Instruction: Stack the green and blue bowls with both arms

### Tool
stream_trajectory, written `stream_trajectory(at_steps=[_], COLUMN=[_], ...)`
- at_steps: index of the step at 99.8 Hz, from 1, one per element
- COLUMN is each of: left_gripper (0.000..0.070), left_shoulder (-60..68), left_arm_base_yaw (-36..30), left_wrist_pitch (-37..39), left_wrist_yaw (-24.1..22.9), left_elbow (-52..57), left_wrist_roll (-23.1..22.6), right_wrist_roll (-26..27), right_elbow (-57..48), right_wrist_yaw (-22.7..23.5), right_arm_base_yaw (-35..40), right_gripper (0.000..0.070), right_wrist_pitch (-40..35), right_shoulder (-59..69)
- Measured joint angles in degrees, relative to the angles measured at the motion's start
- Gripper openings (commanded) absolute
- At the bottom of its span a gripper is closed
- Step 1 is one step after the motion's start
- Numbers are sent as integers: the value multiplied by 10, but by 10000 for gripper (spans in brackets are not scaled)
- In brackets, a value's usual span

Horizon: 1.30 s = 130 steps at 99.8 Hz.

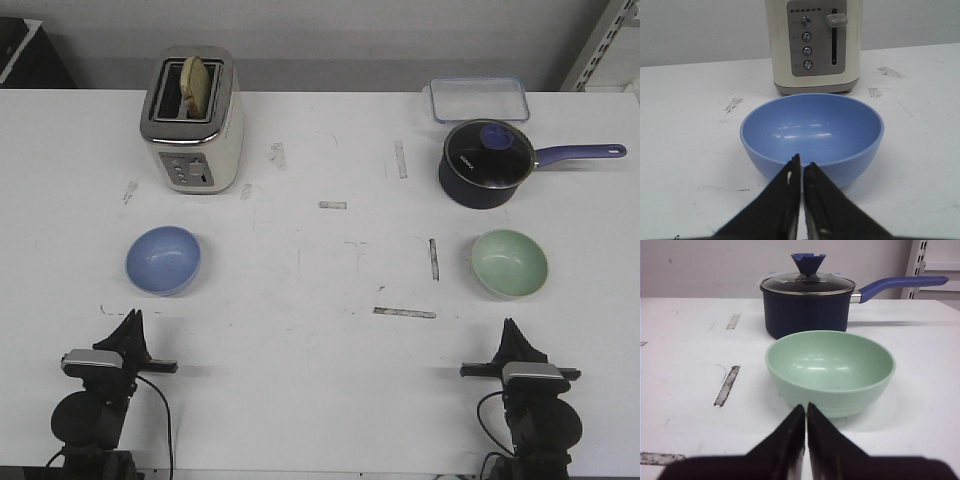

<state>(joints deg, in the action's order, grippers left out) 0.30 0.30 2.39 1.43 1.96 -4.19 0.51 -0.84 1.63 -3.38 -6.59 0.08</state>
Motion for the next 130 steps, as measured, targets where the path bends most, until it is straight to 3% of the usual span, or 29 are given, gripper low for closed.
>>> stream_trajectory(at_steps=[101,117,130], left_gripper=[1,1,1], left_shoulder=[0,0,0], left_arm_base_yaw=[0,0,0], left_wrist_pitch=[0,0,0], left_wrist_yaw=[0,0,0], left_elbow=[0,0,0], left_wrist_roll=[0,0,0], right_wrist_roll=[1,4,3], right_elbow=[0,-6,-74], right_wrist_yaw=[0,0,-9], right_arm_base_yaw=[0,0,0], right_gripper=[0,0,0], right_wrist_pitch=[1,65,64], right_shoulder=[0,0,5])
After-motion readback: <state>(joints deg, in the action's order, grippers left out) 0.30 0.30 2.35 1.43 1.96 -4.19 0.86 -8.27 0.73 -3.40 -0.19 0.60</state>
